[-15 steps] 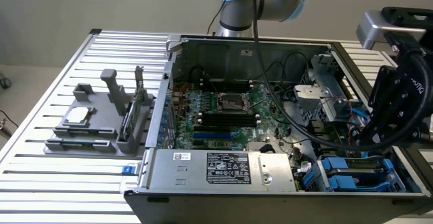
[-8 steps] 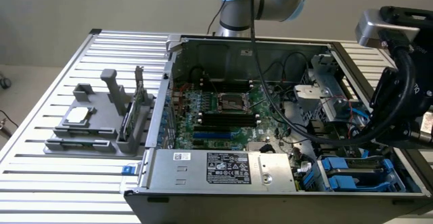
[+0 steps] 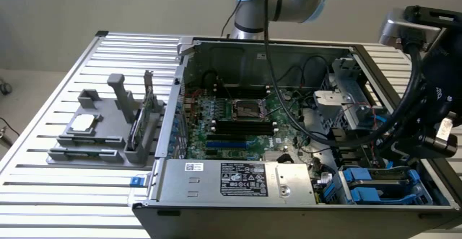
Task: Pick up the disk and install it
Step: 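Insert the first disk wire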
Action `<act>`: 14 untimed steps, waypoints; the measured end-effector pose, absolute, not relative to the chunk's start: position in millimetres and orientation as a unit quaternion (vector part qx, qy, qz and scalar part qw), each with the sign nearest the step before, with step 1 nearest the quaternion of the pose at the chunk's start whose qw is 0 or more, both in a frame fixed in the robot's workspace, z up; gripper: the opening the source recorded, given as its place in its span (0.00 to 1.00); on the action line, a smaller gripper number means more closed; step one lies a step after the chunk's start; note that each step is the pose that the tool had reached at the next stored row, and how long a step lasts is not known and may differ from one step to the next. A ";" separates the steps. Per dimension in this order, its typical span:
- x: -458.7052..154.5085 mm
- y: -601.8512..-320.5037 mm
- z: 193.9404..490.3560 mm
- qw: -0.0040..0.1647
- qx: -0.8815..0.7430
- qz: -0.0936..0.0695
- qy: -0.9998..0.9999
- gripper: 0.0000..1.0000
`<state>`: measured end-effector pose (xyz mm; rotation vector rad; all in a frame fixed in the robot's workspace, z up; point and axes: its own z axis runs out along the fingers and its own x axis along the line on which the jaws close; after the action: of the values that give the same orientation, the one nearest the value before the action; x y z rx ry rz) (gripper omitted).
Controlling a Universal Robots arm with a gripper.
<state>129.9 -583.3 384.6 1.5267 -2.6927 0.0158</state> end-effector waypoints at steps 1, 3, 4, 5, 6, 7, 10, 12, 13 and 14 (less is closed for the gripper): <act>129.9 -583.3 384.4 0.023 0.485 0.005 -0.874 0.22; 129.9 -583.3 383.9 0.023 0.469 0.004 -0.883 0.22; 129.9 -583.3 383.6 0.023 0.461 0.004 -0.887 0.22; 129.9 -583.3 383.4 0.023 0.453 0.004 -0.891 0.22; 129.9 -583.3 383.1 0.023 0.445 0.004 -0.895 0.22; 129.9 -583.3 382.8 0.023 0.437 0.004 -0.899 0.22; 129.9 -583.3 382.0 0.023 0.412 0.003 -0.911 0.22; 129.9 -583.3 381.4 0.024 0.396 0.003 -0.918 0.22; 129.9 -583.3 381.1 0.024 0.387 0.002 -0.922 0.22; 129.9 -583.3 380.8 0.024 0.378 0.002 -0.925 0.22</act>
<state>129.9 -583.3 380.8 1.1715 -2.8642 0.0066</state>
